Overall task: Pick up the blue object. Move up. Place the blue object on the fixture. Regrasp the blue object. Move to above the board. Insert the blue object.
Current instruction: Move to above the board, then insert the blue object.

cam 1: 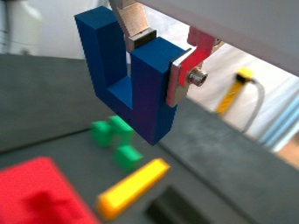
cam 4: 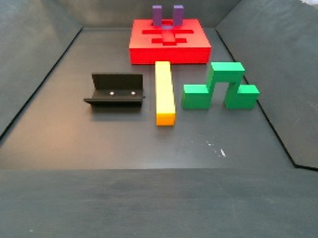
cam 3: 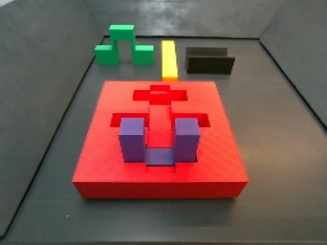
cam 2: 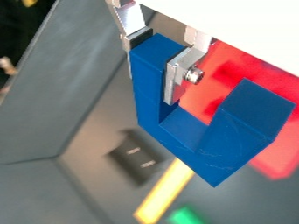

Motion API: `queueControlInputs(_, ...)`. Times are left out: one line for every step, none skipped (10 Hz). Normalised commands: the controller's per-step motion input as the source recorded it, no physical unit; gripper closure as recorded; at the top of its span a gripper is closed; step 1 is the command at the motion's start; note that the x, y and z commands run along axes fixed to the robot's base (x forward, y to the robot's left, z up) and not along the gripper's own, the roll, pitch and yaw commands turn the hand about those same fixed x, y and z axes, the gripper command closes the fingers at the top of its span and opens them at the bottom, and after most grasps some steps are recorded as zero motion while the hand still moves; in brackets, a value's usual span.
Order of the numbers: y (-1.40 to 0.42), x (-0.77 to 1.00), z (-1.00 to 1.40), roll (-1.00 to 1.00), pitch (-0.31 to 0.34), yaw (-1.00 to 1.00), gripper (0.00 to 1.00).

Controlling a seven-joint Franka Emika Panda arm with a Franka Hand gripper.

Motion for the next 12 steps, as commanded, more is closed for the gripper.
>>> queueControlInputs(-0.75,-0.84,0.15,-1.0,0.088,-0.03,1.0)
queueControlInputs(-0.4,-0.47,0.08,-1.0,0.086,-0.02,1.0)
queueControlInputs(-0.15,-0.19,0.03,-1.0,0.088,-0.02,1.0)
queueControlInputs(-0.1,-0.14,0.03,-1.0,0.078,-0.01,1.0)
queueControlInputs(-0.04,-0.13,0.01,-1.0,0.054,-0.01,1.0)
queueControlInputs(0.0,-0.1,0.01,-1.0,0.033,-0.01,1.0)
queueControlInputs(0.02,-0.09,0.01,-0.71,0.002,0.0,1.0)
queueControlInputs(0.02,-0.07,0.0,-0.5,-0.017,0.0,1.0)
queueControlInputs(0.01,-0.05,0.0,-0.32,-0.022,0.0,1.0)
queueControlInputs(0.01,-0.03,0.0,-0.21,-0.017,-0.01,1.0)
queueControlInputs(0.0,0.01,-0.09,-0.01,0.0,0.0,1.0)
queueControlInputs(0.0,0.2,-0.47,0.01,-0.003,-0.04,1.0)
